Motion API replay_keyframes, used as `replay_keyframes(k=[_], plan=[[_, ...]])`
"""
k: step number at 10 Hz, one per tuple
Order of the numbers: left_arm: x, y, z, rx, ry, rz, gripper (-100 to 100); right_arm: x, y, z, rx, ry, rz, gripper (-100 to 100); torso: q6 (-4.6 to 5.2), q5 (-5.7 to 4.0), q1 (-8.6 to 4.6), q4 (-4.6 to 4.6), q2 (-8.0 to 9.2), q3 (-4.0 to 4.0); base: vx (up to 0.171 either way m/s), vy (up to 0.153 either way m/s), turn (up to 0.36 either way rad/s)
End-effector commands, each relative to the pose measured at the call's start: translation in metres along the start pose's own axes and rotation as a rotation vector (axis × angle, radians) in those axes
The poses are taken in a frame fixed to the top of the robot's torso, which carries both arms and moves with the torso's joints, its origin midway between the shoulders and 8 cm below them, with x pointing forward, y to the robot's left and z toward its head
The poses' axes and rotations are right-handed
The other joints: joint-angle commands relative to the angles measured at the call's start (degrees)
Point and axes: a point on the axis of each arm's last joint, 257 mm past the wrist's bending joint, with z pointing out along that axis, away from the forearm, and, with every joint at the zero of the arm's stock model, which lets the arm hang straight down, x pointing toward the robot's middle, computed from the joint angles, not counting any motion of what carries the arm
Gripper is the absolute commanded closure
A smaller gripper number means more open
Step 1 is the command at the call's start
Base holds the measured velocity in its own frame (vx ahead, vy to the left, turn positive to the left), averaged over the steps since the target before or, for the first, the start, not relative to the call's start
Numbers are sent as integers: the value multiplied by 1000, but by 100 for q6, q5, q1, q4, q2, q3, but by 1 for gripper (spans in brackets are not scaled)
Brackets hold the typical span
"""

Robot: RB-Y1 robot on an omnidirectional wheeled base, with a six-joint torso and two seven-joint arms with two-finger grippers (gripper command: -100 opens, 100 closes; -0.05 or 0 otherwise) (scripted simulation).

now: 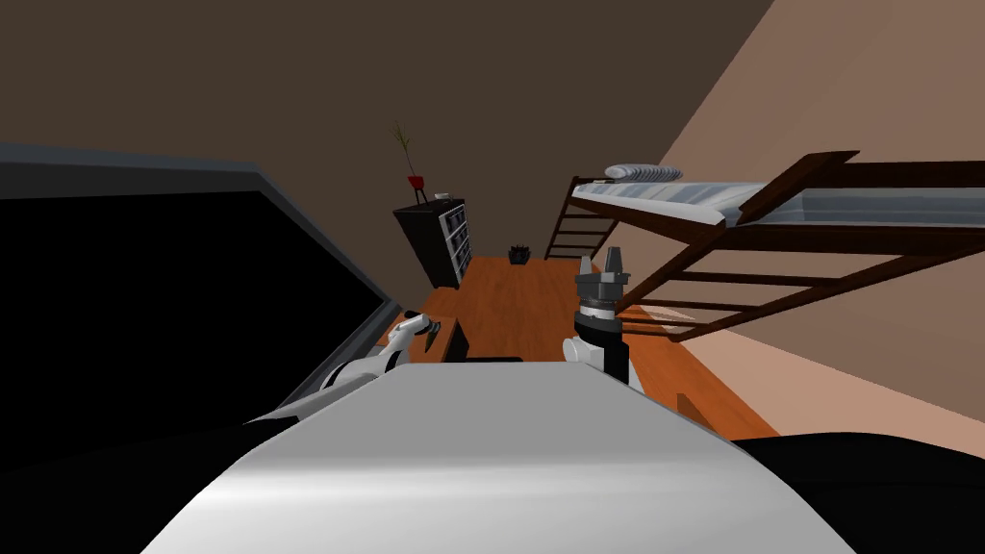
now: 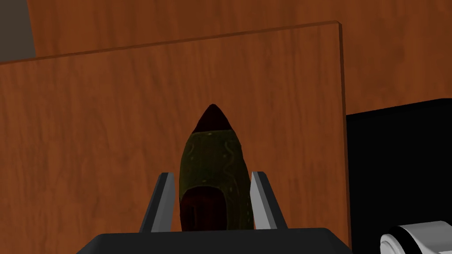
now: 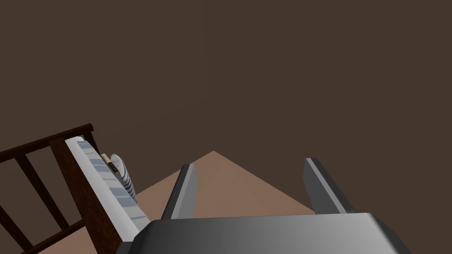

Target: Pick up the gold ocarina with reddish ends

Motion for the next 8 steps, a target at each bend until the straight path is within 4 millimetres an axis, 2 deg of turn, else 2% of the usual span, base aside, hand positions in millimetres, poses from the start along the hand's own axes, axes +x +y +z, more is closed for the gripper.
replay_keyframes(k=[1,8], plan=[[-6,0,-3,-21,-1,14,100,0,0,0,0,0,0,0,0,0,0,0,0,0,86,-83,281],[-14,0,-9,-56,7,132,100,0,0,0,0,0,0,0,-4,-4,-1,3,-4,0,65,-63,207]])
